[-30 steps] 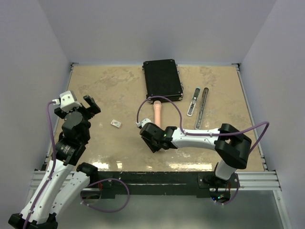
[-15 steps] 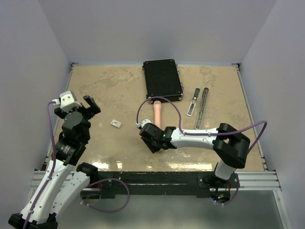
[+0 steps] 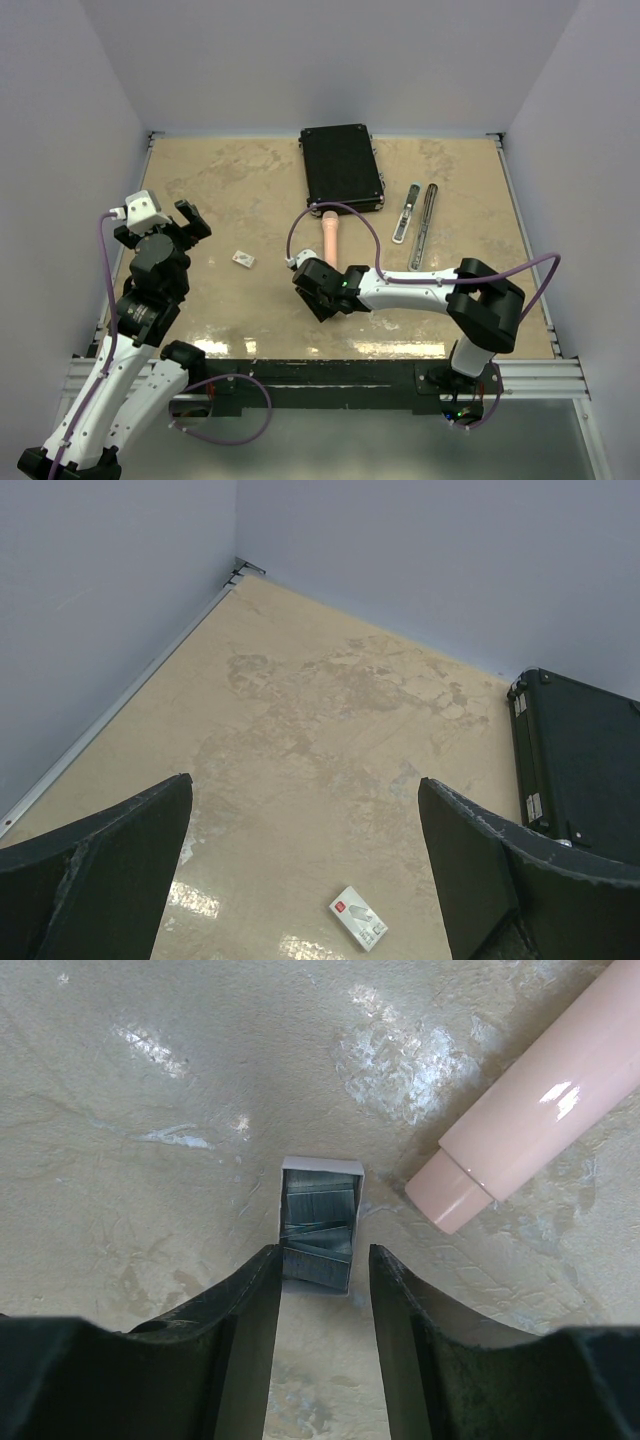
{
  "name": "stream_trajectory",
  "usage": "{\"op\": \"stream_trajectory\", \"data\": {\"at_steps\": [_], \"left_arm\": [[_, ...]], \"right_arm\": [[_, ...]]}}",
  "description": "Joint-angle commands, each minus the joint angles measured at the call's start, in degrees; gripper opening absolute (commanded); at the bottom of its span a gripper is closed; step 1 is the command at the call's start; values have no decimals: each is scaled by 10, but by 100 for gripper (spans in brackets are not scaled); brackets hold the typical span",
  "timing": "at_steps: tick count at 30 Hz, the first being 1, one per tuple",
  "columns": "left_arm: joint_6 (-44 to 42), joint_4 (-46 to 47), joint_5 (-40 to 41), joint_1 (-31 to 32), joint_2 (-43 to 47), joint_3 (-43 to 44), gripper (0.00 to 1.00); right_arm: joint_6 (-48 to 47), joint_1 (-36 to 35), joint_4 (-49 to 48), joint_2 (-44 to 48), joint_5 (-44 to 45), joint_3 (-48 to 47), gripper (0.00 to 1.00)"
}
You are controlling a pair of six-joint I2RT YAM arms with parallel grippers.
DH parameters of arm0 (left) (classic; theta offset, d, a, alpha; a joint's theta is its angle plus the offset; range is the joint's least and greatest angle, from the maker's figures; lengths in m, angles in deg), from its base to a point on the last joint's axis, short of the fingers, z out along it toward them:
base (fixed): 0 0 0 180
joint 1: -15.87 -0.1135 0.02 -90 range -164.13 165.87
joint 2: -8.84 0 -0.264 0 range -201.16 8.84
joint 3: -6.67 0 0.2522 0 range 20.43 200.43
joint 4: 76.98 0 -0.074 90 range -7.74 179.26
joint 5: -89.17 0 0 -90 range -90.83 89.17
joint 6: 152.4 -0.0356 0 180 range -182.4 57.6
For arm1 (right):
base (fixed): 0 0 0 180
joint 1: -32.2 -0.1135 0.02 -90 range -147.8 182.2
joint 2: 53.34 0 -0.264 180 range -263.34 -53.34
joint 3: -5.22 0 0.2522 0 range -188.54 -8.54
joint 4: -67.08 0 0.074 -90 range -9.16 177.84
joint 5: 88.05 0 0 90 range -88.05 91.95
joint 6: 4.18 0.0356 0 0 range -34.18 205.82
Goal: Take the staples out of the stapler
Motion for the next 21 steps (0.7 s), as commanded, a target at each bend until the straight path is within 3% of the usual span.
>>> {"op": "stream_trajectory", "data": {"at_steps": [1,21], "left_arm": [[-9,24,12,3,1,-3,100],[-10,23,11,3,1,-3,100]], "right_arm": [[7,2,0,23,0,-23,45],[99,29,64,48,67,-24,38]]}}
